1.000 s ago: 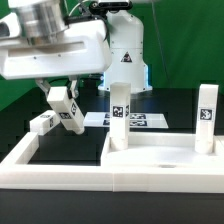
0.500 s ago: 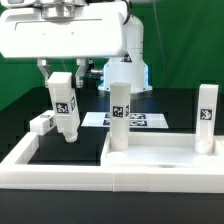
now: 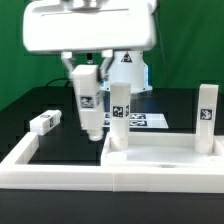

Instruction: Assemble desk

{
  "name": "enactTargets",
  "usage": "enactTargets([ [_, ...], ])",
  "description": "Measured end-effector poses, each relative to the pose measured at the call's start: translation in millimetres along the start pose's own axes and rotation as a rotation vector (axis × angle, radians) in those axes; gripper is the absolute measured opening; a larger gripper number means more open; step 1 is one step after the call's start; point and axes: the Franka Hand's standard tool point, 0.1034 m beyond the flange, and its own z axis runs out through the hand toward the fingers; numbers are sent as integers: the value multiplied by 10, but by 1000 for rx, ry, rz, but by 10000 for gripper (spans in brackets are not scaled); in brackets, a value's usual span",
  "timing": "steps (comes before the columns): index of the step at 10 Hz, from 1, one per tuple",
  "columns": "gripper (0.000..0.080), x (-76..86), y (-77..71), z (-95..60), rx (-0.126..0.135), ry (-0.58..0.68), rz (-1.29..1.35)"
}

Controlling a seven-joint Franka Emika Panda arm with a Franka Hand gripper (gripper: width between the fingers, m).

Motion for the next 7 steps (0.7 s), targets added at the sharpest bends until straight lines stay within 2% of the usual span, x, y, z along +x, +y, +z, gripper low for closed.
enactTargets([
  [1,287,-13,-225,-4,-8,4,-23],
  [3,287,-2,-119,5,-11,25,-26],
  [5,287,5,-145,6,-10,36,-30],
  [6,287,60,-161,-16,-18,142,-28],
  [7,287,-37,-313,0,-9,182,-9],
])
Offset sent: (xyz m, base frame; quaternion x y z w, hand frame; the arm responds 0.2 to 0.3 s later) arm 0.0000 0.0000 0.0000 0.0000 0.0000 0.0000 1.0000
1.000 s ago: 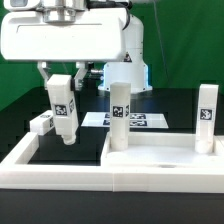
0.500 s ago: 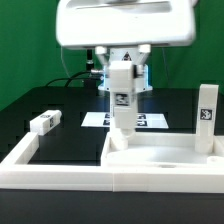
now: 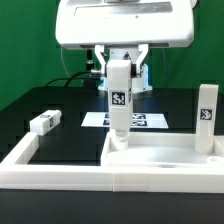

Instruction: Assemble desk

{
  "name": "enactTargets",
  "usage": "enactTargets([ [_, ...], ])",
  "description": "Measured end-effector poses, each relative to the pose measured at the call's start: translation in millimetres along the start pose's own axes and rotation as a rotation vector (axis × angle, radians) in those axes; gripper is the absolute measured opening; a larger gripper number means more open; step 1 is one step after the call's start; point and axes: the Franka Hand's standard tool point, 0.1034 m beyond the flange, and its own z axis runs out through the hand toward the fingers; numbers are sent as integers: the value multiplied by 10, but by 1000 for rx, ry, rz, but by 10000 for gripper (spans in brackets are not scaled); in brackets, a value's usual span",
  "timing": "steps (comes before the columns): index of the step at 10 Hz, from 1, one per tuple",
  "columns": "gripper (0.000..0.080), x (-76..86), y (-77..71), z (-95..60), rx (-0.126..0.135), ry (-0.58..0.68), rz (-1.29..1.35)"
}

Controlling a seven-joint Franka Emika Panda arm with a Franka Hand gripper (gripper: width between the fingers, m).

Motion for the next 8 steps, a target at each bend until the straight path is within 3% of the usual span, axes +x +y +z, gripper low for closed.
enactTargets([
  [2,287,-59,-330,-16,25,-6,22],
  [4,287,-136,-773,10,48,-11,45],
  [8,287,-161,-801,45,43,-12,34],
])
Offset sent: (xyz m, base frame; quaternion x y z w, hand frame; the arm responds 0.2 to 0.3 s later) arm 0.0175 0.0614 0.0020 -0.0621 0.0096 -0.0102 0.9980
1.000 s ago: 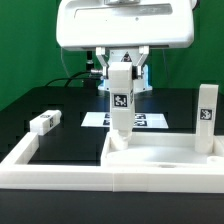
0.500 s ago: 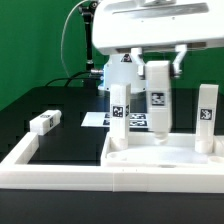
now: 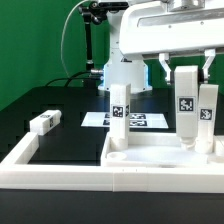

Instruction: Assemble desk

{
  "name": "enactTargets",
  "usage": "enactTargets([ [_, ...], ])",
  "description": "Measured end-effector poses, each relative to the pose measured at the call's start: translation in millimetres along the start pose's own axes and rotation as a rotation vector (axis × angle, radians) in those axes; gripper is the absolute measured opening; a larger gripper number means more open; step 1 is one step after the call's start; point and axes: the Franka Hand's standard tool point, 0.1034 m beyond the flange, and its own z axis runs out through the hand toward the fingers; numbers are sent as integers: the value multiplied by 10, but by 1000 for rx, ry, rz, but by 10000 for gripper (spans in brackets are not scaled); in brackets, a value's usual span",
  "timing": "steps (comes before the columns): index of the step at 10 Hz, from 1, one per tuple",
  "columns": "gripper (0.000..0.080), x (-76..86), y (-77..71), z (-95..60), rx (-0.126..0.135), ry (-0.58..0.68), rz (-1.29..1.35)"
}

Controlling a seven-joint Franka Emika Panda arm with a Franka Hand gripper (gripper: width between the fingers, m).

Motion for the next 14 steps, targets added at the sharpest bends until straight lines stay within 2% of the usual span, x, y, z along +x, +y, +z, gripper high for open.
enactTargets([
  [2,287,-168,-315,28,-3,-16,-102],
  [3,287,-159,-319,29,-3,-11,-133],
  [4,287,-111,-230,40,-4,-4,-143],
  [7,287,-142,-275,50,-2,-7,-150],
  [9,287,-278,-508,88,2,-14,-210],
  [10,287,-293,-567,95,5,-14,-218],
  [14,287,-299,-547,144,-1,-17,-230],
])
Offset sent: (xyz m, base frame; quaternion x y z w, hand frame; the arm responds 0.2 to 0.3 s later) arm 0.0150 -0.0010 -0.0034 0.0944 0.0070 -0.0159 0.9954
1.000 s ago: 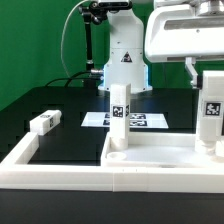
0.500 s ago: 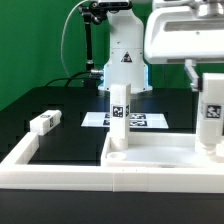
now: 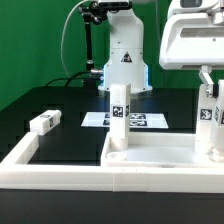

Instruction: Assemble desk

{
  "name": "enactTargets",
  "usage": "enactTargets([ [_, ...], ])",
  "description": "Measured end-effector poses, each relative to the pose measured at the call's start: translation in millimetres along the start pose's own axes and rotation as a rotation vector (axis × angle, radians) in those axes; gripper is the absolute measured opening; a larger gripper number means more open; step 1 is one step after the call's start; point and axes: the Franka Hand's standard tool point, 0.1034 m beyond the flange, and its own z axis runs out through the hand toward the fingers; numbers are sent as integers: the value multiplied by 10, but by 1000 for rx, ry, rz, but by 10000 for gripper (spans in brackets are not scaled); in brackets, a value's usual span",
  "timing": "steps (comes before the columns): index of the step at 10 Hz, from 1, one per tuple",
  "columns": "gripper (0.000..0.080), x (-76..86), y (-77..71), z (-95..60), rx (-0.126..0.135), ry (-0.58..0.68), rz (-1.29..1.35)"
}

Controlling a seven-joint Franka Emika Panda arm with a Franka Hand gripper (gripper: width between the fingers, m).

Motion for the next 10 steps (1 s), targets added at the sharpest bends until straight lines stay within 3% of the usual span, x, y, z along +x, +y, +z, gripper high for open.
enactTargets([
  [10,300,-114,-9,117,-7,18,-7],
])
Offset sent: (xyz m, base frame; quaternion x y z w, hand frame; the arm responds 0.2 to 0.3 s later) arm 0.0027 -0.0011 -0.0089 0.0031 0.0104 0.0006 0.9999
